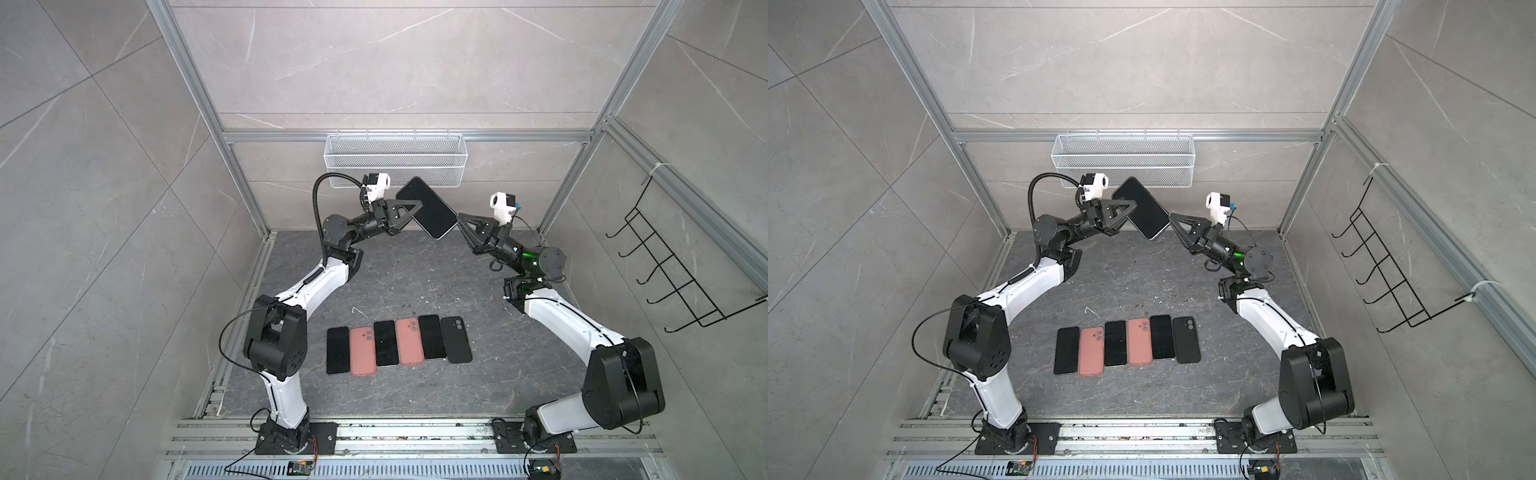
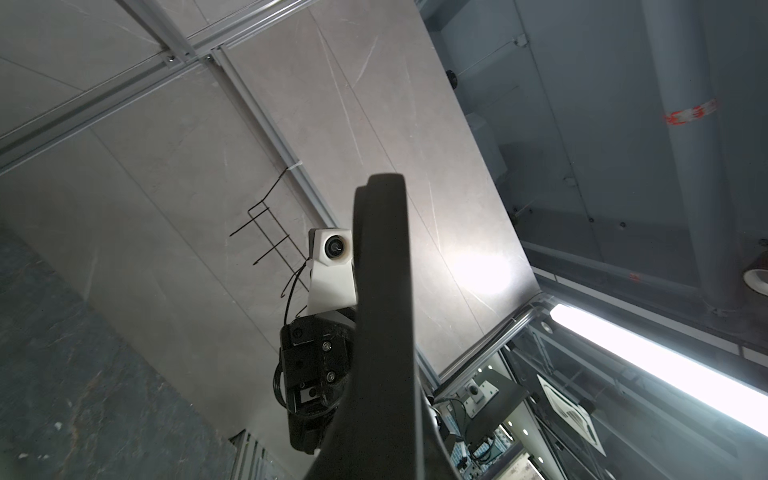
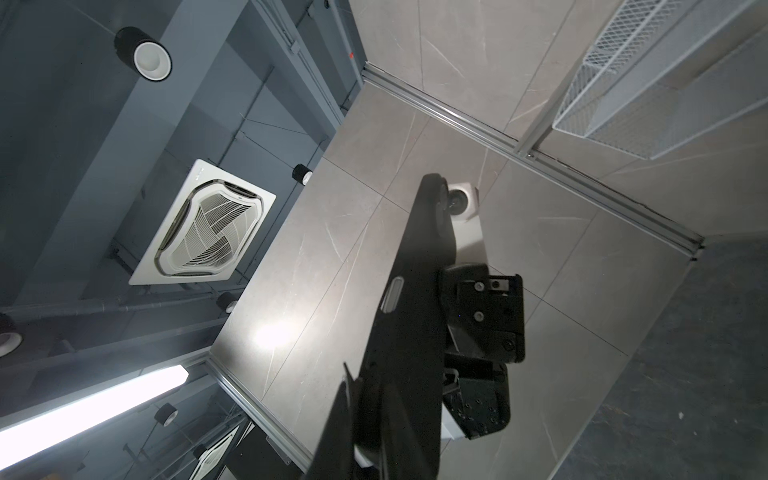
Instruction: Take the phone out of the phone case
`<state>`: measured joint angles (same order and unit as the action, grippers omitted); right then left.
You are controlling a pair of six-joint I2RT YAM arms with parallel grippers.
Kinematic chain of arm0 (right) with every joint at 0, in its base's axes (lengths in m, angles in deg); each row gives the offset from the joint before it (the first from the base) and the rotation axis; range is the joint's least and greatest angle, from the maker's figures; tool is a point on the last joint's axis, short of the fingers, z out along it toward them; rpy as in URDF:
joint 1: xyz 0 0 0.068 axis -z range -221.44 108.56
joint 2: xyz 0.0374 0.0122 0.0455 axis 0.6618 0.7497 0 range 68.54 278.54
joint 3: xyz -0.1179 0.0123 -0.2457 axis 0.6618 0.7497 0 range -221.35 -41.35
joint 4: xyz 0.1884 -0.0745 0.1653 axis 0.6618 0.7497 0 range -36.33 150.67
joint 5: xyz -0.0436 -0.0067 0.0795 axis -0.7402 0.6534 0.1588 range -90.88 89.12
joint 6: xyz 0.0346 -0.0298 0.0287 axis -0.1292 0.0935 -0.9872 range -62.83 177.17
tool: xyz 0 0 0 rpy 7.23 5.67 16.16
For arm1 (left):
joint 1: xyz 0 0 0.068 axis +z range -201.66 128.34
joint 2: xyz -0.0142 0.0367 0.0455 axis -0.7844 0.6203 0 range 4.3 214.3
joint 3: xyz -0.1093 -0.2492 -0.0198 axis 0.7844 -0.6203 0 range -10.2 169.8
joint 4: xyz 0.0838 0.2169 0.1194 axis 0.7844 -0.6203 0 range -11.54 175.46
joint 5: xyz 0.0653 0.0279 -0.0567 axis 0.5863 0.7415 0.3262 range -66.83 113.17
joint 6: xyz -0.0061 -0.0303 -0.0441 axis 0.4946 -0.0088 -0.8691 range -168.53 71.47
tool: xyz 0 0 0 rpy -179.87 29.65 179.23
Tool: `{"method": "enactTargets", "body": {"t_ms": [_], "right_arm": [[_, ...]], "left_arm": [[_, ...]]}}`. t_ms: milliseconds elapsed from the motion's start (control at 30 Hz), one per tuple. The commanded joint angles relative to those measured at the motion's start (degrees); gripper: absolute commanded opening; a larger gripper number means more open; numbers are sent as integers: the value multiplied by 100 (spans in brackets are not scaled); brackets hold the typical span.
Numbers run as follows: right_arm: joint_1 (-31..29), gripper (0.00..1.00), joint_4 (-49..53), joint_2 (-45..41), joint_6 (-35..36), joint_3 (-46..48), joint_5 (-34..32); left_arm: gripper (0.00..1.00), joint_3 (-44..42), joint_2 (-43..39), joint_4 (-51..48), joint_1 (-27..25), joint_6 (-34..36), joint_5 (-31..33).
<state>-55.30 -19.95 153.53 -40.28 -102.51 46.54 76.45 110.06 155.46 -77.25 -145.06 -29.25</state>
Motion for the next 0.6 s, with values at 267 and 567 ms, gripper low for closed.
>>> {"method": "enactTargets", "body": {"t_ms": [267,567], "right_arm": [[-166,4,-1046,271,-562,-386,-500],[-163,1,-1040,499,-858,-243,-806]], "left_arm": [[0,1029,309,922,-450,-641,-91],[0,1447,145,983,-543,-683,-34]]}}
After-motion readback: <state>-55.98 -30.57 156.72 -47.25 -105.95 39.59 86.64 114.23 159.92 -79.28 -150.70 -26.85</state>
